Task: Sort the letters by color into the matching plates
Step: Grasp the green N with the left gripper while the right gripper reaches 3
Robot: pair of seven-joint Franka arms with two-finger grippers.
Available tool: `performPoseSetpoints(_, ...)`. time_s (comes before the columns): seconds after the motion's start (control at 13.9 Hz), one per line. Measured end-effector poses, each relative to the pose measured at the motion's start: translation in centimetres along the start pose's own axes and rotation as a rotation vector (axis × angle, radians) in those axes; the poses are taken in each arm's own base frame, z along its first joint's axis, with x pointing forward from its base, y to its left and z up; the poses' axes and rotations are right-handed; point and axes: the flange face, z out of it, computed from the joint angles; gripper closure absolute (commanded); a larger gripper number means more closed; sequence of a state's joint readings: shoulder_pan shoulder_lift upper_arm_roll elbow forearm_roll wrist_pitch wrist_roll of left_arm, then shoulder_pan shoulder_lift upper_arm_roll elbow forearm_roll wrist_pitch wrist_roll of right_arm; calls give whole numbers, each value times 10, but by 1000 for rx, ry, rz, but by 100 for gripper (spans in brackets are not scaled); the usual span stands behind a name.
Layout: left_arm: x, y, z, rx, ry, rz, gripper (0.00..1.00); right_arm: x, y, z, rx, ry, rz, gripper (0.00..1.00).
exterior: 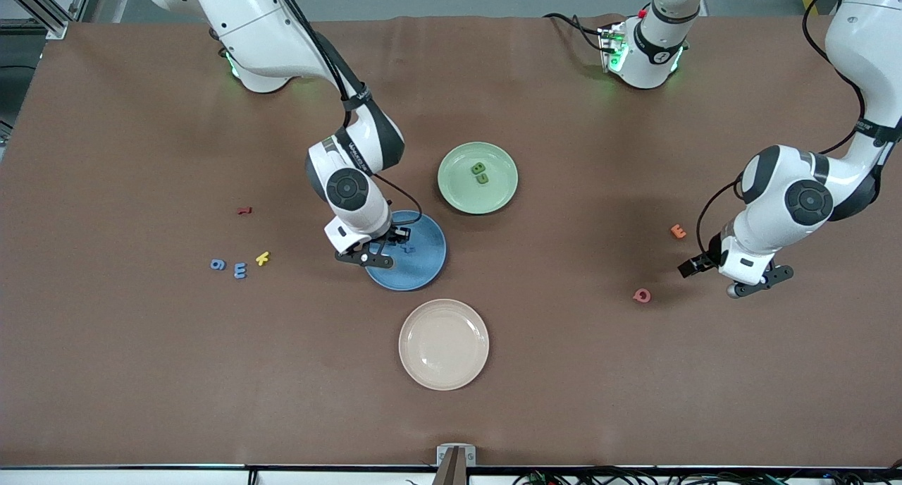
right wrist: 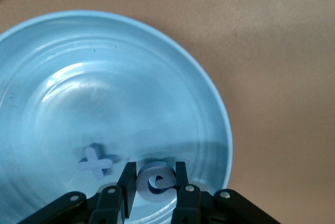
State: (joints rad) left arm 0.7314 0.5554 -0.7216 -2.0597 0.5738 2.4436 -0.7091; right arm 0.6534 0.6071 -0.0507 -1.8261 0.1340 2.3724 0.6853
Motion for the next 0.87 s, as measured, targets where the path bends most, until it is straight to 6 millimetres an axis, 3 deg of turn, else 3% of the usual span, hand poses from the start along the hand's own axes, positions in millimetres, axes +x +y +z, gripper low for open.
performPoseSetpoints(0.07, 0, -1, 3, -4, -3, -3, 15, -4, -4, 0, -1, -1, 3, 23)
performPoseSetpoints(0.14, 0, -2, 5, -5, -5, -6, 17, -7, -7, 1, -2, -1, 2, 4)
performPoseSetpoints(0.43, 3, -16, 13, 2, -13, -47, 24, -4, -5, -2, -2, 5, 6, 0)
performPoseSetpoints(0.65, 4, -22, 21, 19, -10, -47, 26, 11, 5, -18, -13, -2, -5, 0)
performPoseSetpoints(0.87, 4, -22, 28, 18, -16, -59, 29, 48, 53, -51, -13, -25, -72, 0)
